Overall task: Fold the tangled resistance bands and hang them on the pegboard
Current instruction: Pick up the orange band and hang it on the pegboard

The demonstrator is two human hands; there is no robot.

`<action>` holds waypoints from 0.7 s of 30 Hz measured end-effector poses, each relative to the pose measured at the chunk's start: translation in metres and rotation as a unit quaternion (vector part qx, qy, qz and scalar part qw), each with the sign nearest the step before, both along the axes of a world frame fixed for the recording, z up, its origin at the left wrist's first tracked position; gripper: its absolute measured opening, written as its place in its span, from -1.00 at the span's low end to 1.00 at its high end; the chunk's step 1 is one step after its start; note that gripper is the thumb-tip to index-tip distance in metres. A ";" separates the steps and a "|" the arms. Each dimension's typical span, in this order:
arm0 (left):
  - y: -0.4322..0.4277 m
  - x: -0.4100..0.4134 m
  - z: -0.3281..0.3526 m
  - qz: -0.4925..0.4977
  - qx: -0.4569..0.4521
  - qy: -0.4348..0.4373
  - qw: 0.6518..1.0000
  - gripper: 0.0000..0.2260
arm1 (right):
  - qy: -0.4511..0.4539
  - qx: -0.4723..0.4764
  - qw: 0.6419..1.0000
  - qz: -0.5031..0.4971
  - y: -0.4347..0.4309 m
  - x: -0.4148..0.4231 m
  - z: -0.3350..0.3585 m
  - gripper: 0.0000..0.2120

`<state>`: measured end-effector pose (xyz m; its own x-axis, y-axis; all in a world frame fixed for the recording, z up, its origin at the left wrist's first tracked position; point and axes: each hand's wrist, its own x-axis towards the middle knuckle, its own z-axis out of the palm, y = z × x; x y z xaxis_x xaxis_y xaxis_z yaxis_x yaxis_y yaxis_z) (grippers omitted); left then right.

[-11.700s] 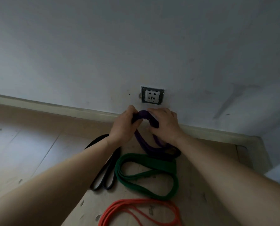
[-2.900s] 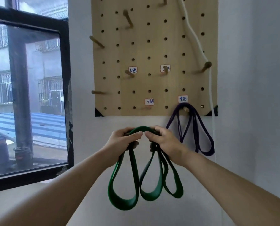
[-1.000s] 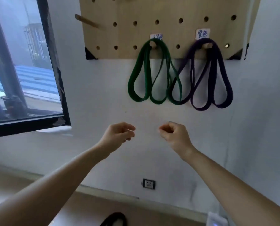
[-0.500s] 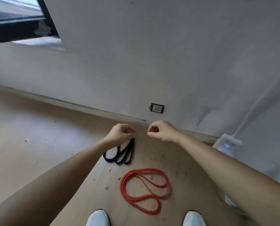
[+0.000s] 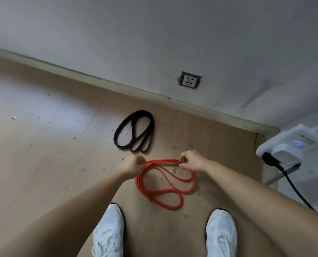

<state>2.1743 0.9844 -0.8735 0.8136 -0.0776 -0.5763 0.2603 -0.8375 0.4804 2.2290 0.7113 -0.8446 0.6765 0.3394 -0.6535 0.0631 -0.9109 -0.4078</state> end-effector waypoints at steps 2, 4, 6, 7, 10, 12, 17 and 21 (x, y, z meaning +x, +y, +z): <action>0.000 -0.011 -0.017 0.022 0.015 -0.002 1.000 -0.79 | 0.010 -0.012 1.000 -0.004 -0.004 -0.011 -0.020 -0.71; -0.003 -0.022 -0.032 0.040 0.033 0.001 0.999 -0.67 | 0.008 -0.029 1.000 -0.004 -0.007 -0.023 -0.038 -0.61; -0.007 -0.031 -0.046 0.054 0.052 0.003 0.997 -0.55 | 0.006 -0.039 0.999 -0.020 -0.009 -0.033 -0.053 -0.49; -0.008 -0.034 -0.051 0.061 0.062 0.005 0.996 -0.52 | 0.000 -0.042 0.999 -0.025 -0.010 -0.037 -0.059 -0.44; -0.012 -0.042 -0.064 0.093 0.082 0.002 0.992 -0.53 | -0.029 -0.051 0.998 -0.032 -0.013 -0.043 -0.070 -0.38; -0.013 -0.045 -0.067 0.116 0.083 0.000 0.990 -0.61 | -0.040 -0.056 0.997 -0.038 -0.017 -0.044 -0.075 -0.40; -0.005 -0.036 -0.068 0.127 0.053 0.031 0.990 -0.72 | -0.030 -0.034 0.996 -0.070 -0.020 -0.039 -0.083 -0.41; -0.006 -0.024 -0.048 0.222 -0.064 0.035 0.972 -0.92 | -0.017 -0.015 0.995 -0.100 -0.021 -0.032 -0.081 -0.38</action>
<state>2.1505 0.9788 -0.9212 0.7421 0.1971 -0.6406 0.6183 -0.5702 0.5409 2.1968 0.6907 -0.9251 0.7511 0.1768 -0.6361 -0.1069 -0.9182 -0.3815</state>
